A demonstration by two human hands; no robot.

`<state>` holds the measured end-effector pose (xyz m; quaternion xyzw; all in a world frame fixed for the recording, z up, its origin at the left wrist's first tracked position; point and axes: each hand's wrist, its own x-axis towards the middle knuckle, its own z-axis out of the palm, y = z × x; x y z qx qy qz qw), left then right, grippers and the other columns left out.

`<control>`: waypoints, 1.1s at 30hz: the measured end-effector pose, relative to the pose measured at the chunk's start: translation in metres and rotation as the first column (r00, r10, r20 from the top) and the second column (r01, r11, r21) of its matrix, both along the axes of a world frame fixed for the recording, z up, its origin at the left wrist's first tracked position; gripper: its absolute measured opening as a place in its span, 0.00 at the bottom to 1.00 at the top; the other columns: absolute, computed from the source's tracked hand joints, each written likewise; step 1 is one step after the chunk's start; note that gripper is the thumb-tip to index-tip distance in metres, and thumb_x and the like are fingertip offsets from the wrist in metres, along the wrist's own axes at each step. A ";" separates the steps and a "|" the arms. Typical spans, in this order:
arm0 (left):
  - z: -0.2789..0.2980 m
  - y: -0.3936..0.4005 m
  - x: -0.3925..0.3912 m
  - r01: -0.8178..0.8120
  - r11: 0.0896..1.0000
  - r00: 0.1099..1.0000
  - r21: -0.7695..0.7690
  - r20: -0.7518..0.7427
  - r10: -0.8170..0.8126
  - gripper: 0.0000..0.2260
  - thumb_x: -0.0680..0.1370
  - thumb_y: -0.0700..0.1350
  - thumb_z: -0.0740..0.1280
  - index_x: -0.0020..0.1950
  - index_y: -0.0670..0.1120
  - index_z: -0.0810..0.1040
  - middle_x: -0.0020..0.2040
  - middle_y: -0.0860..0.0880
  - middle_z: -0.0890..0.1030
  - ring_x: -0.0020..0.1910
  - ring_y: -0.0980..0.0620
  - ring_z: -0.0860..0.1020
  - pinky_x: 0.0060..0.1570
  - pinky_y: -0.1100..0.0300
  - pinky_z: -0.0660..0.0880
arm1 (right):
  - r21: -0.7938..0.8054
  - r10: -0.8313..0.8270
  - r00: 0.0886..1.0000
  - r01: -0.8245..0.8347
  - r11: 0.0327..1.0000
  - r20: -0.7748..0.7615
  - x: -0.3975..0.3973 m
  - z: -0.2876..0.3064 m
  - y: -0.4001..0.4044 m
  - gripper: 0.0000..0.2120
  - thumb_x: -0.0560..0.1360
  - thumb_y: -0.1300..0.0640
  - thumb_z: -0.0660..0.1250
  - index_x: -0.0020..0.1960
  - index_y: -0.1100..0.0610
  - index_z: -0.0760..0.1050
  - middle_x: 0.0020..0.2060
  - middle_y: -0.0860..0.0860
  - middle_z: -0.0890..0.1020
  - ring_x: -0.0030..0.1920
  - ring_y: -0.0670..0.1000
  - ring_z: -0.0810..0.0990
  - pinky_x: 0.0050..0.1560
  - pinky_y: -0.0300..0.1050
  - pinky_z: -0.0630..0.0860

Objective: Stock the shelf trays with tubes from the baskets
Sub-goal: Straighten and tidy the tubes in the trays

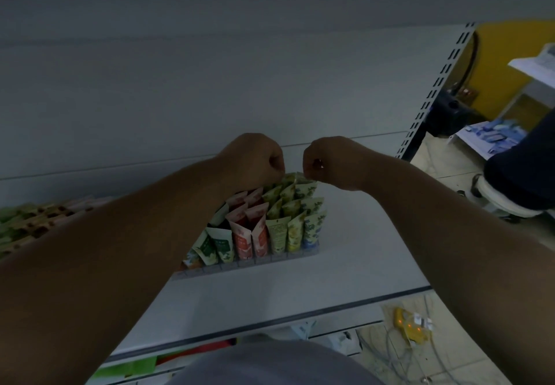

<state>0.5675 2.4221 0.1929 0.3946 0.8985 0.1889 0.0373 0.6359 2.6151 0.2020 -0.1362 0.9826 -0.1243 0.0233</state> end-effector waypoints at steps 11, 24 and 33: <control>-0.001 -0.009 0.008 -0.026 0.998 1.000 0.061 0.009 0.026 0.06 0.73 0.49 0.73 0.49 0.51 0.82 0.45 0.57 0.79 0.36 0.66 0.71 0.36 0.74 0.65 | 0.054 0.033 0.999 -0.033 0.998 -0.002 -0.003 0.002 -0.008 0.05 0.76 0.56 0.66 0.48 0.56 0.78 0.46 0.52 0.77 0.46 0.53 0.77 0.50 0.49 0.74; 0.012 -0.145 0.041 -0.325 0.944 0.940 0.051 -0.095 0.329 0.03 0.75 0.44 0.70 0.46 0.52 0.79 0.37 0.63 0.70 0.36 0.58 0.72 0.35 0.67 0.63 | -0.166 0.151 0.962 -0.191 0.968 -0.228 -0.003 0.010 -0.104 0.03 0.76 0.55 0.67 0.48 0.55 0.76 0.42 0.48 0.75 0.40 0.47 0.73 0.37 0.40 0.65; 0.002 -0.193 0.021 -0.315 0.948 0.941 -0.051 -0.149 0.305 0.07 0.75 0.47 0.69 0.52 0.51 0.80 0.49 0.51 0.80 0.41 0.55 0.69 0.44 0.62 0.64 | -0.129 0.158 0.972 -0.182 0.975 -0.172 -0.013 0.008 -0.174 0.05 0.76 0.55 0.67 0.49 0.55 0.80 0.42 0.47 0.74 0.41 0.46 0.72 0.40 0.41 0.65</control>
